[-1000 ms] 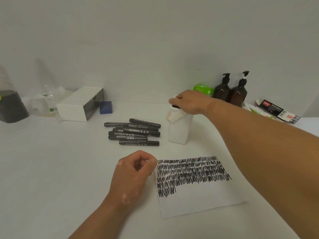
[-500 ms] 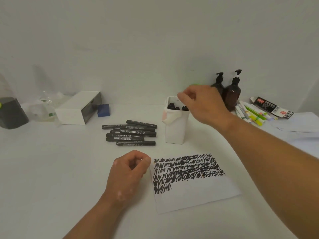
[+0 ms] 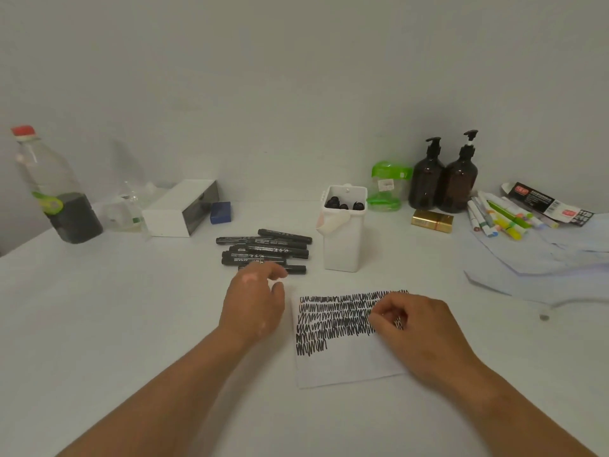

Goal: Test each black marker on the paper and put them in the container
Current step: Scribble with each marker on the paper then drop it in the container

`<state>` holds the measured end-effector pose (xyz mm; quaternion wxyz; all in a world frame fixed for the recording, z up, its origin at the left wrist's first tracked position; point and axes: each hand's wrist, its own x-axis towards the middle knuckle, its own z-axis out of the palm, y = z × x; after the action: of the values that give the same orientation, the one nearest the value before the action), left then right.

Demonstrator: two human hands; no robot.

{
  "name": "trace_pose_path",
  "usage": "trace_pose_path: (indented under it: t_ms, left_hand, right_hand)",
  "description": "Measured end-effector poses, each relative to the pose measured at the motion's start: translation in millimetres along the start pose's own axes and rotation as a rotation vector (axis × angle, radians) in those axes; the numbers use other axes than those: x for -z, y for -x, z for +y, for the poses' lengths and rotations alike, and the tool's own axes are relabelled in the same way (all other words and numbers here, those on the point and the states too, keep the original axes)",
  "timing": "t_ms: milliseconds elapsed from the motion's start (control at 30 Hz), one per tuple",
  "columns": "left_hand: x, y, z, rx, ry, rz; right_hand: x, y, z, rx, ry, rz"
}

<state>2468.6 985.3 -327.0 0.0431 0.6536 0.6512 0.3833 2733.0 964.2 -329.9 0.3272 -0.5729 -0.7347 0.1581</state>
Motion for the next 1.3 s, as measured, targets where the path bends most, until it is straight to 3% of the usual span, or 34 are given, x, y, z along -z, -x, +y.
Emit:
trace_pose_path:
  t_ms: [167, 567, 1133, 1200, 1300]
  left_hand:
    - [-7.9, -32.9, -22.9, -0.130, -0.466, -0.134]
    - [-18.1, -42.0, -33.6, -0.160, -0.638, -0.204]
    - [15.5, -35.0, -24.7, -0.323, -0.601, -0.234]
    - [24.2, -32.5, -16.6, -0.304, -0.472, -0.162]
    - [35.9, -24.4, 1.0, -0.154, -0.084, -0.101]
  right_hand:
    - [-3.0, -0.4, 5.8, -0.007, -0.045, 0.002]
    - [-0.3, -2.8, 12.0, -0.047, -0.106, 0.001]
    - [0.3, 1.4, 3.2, -0.020, -0.089, -0.052]
    - [1.8, 2.1, -1.1, -0.005, -0.081, -0.048]
    - [3.2, 4.5, -7.8, 0.049, -0.082, -0.045]
